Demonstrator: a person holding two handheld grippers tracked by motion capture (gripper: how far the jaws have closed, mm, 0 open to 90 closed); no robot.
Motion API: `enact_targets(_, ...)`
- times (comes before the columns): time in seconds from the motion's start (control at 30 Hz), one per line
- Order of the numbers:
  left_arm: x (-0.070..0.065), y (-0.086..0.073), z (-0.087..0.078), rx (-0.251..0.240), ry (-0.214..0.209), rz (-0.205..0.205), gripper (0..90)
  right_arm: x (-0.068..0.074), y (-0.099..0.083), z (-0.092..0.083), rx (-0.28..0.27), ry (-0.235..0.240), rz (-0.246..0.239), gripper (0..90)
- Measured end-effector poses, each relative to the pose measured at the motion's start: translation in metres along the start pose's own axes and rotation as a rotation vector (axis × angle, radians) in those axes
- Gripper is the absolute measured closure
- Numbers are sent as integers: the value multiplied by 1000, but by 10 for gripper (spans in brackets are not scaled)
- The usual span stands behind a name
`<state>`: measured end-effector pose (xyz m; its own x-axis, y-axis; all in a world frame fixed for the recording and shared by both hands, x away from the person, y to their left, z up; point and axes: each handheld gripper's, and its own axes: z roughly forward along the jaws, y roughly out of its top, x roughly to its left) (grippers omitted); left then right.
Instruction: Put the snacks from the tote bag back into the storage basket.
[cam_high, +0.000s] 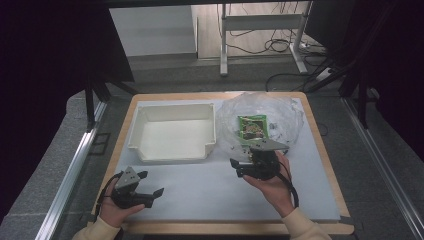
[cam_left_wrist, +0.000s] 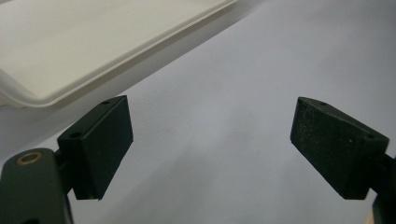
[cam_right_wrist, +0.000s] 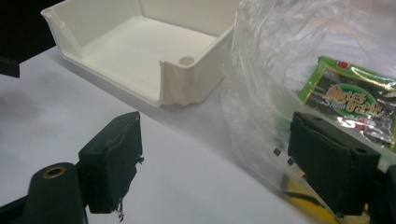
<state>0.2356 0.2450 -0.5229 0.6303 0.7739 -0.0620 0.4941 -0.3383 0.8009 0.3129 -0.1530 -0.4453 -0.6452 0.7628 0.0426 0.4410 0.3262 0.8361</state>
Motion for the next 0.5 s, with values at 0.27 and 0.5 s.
enact_targets(0.27, 0, 0, 0, 3, 0, 5, 132, -2, 11, 3, 4, 1, -16, 204)
enact_targets(0.5, -1, 0, 1, 9, -1, 5, 132, -8, 19, 6, 15, 3, -4, 204)
